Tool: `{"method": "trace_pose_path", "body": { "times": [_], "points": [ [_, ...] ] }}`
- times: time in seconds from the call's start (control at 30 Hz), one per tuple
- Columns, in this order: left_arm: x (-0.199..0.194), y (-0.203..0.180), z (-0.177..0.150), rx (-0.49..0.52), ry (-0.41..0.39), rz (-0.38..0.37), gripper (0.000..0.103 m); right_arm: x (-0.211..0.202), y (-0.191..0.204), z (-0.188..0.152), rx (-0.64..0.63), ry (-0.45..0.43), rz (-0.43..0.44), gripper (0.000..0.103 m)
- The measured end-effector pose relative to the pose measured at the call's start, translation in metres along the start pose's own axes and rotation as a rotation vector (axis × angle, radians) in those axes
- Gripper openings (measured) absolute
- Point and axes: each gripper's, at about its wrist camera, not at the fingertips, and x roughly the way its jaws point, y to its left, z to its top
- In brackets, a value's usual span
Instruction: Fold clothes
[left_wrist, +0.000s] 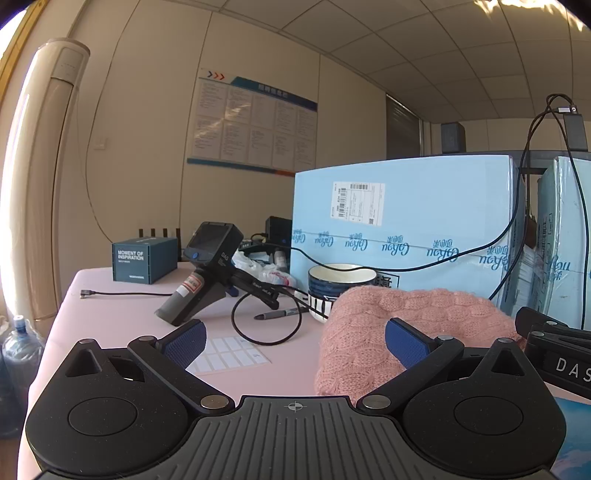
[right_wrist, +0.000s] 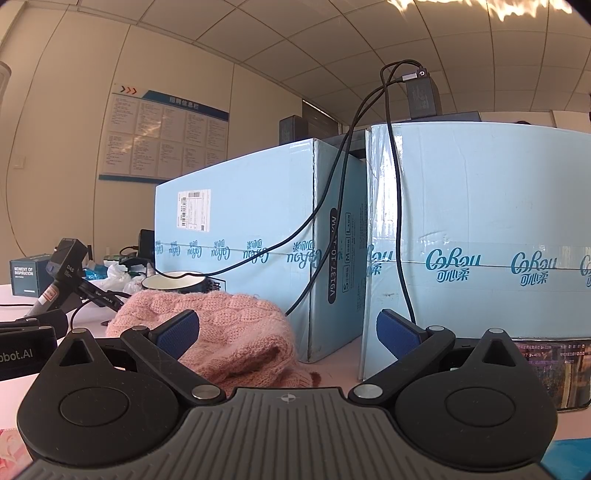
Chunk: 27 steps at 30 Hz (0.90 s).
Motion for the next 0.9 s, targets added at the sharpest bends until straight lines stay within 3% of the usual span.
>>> {"method": "trace_pose_path", "body": {
  "times": [0.9],
  "points": [
    [0.0001, 0.0014, 0.0009, 0.002, 0.002, -0.007, 0.103, 0.0007, 0.0, -0.0001, -0.001, 0.004, 0.0, 0.103]
  ]
}}
